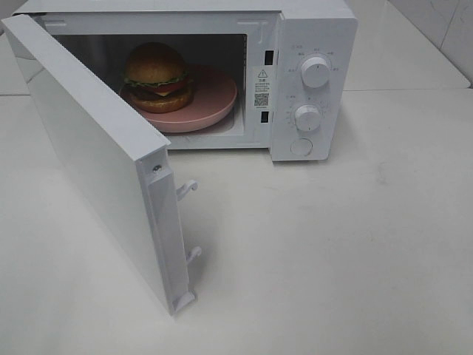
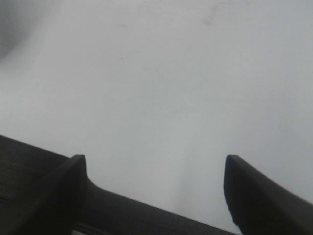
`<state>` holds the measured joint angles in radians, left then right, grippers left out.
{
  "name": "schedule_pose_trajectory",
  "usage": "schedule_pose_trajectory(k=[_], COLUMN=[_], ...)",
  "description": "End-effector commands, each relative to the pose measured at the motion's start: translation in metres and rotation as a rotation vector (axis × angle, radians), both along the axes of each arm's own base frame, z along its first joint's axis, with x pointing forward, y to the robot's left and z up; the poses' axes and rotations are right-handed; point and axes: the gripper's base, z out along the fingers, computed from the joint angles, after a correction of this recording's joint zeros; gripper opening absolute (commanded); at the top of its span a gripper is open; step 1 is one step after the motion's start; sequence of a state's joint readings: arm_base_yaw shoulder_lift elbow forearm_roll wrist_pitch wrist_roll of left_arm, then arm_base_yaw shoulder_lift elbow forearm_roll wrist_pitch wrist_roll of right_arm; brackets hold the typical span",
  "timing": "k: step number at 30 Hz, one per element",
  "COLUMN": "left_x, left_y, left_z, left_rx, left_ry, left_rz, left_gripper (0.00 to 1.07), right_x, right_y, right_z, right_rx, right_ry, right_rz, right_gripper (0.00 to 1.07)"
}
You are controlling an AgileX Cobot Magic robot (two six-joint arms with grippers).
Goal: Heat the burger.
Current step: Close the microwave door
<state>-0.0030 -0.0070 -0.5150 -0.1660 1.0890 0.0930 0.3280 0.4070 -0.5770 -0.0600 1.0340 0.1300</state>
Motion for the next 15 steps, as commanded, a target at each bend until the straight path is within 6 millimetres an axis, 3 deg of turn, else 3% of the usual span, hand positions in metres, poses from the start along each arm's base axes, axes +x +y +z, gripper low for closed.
schedule_pose_trajectory(k=[1, 5, 15], left_x=[-0.002, -0.002, -0.002], left_y=[0.000, 0.000, 0.000], left_z=[0.001, 0.001, 0.001], left_rx=[-0.005, -0.005, -0.005], left_ry=[-0.030, -0.030, -0.030], left_rz=[-0.004, -0.004, -0.004], left_gripper=[1.00, 1.00, 1.00], right_x=[-0.008, -0.024, -0.052], right_y=[-0.004, -0.010, -0.016], right_z=[-0.006, -0.014, -0.012], right_rx=[0.014, 0.034, 0.063], right_ry=[-0.054, -0.150, -0.335], right_rz=[-0.030, -0.102, -0.190], right_gripper=[0.76, 0.76, 0.76])
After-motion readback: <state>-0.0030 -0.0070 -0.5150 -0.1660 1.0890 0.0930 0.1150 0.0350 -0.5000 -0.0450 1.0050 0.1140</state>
